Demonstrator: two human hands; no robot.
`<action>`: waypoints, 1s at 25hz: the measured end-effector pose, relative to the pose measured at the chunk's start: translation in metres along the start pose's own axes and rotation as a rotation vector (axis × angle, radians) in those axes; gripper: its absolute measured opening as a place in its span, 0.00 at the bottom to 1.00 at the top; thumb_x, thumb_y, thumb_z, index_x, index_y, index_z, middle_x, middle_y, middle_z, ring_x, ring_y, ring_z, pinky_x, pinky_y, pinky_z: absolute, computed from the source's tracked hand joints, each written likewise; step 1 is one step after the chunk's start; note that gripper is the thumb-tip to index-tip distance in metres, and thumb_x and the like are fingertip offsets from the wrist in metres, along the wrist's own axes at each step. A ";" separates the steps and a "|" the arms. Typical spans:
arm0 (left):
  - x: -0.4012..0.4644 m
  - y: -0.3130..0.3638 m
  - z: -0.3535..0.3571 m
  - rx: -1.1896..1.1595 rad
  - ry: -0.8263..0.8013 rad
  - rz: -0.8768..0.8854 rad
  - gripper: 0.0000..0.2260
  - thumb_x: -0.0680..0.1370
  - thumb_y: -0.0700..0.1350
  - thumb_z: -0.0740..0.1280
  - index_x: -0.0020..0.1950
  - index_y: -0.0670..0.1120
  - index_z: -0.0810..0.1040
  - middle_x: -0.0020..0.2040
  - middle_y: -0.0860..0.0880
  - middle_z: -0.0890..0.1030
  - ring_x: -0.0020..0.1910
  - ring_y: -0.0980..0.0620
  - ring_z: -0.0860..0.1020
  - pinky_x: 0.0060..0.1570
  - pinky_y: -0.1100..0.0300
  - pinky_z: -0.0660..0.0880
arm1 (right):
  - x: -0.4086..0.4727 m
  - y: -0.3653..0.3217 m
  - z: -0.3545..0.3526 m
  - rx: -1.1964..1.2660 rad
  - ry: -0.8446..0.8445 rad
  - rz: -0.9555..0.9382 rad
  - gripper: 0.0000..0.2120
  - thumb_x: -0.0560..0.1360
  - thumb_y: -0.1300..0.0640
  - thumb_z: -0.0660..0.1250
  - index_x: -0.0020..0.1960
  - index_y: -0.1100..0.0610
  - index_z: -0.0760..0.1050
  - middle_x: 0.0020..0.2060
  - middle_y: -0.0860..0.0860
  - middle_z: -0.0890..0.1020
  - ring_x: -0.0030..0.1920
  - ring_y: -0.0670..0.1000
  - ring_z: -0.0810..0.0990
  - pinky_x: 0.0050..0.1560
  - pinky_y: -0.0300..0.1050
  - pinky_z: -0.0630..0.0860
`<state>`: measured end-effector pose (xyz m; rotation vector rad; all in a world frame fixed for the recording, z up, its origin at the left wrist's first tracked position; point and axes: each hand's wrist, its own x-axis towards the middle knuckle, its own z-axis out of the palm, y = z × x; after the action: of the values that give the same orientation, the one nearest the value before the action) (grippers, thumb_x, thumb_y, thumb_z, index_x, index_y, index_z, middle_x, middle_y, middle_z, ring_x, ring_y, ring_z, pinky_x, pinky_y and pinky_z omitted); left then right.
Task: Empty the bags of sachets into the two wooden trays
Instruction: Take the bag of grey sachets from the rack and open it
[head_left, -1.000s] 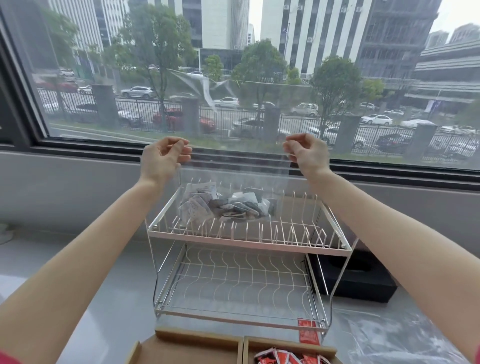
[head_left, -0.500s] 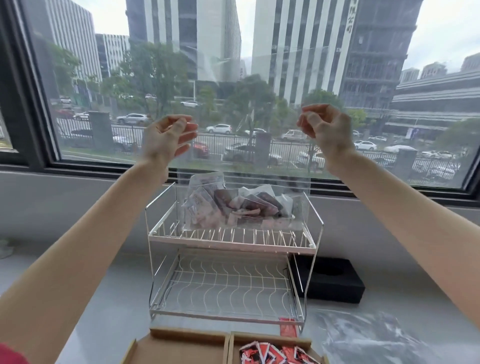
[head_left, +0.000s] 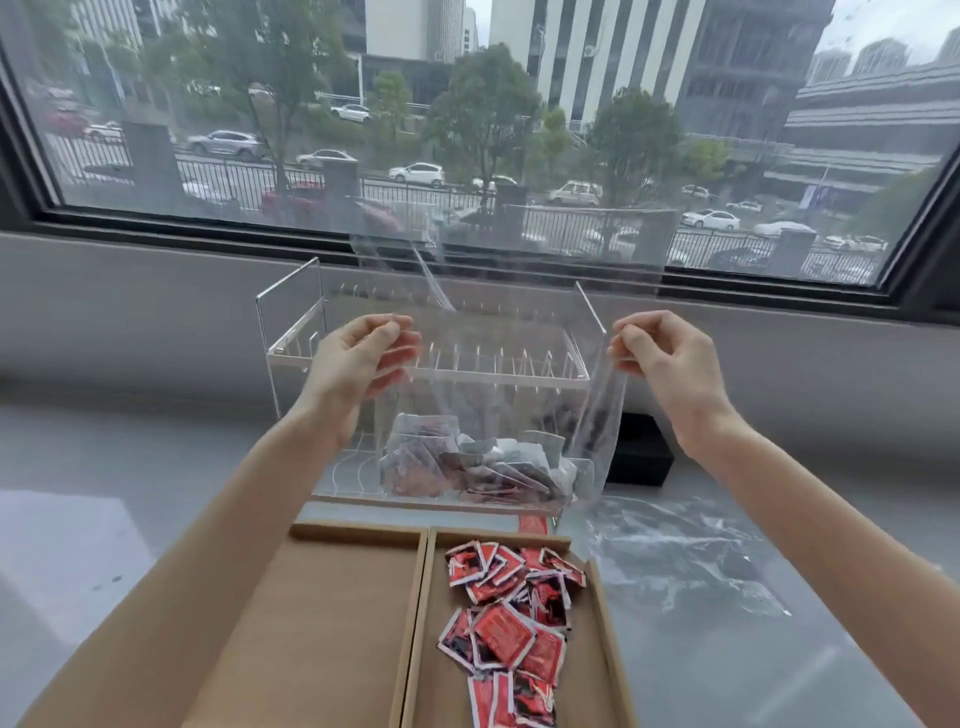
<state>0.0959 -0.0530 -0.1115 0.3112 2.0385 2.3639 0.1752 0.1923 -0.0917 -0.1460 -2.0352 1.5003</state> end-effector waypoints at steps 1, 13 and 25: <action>-0.009 -0.015 0.000 -0.010 -0.012 -0.036 0.09 0.78 0.42 0.60 0.42 0.51 0.78 0.31 0.58 0.83 0.35 0.62 0.80 0.46 0.63 0.75 | -0.011 0.012 -0.004 -0.015 -0.010 0.033 0.10 0.76 0.64 0.60 0.40 0.53 0.75 0.35 0.50 0.79 0.37 0.47 0.79 0.42 0.35 0.79; -0.051 -0.099 0.005 0.119 -0.218 -0.248 0.12 0.74 0.46 0.65 0.58 0.48 0.75 0.48 0.51 0.81 0.52 0.53 0.78 0.52 0.58 0.74 | -0.076 0.105 -0.018 -0.144 -0.098 0.339 0.11 0.76 0.65 0.59 0.40 0.53 0.75 0.37 0.51 0.80 0.40 0.50 0.79 0.35 0.32 0.77; -0.036 -0.079 0.029 0.129 -0.150 -0.012 0.10 0.79 0.43 0.58 0.49 0.52 0.78 0.48 0.55 0.81 0.48 0.56 0.80 0.50 0.61 0.75 | -0.052 0.076 -0.007 -0.223 0.101 0.052 0.25 0.73 0.65 0.65 0.68 0.56 0.62 0.60 0.51 0.69 0.55 0.45 0.72 0.55 0.36 0.70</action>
<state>0.1253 -0.0173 -0.1902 0.4619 2.1200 2.1343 0.2021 0.2035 -0.1792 -0.3592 -2.1255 1.2663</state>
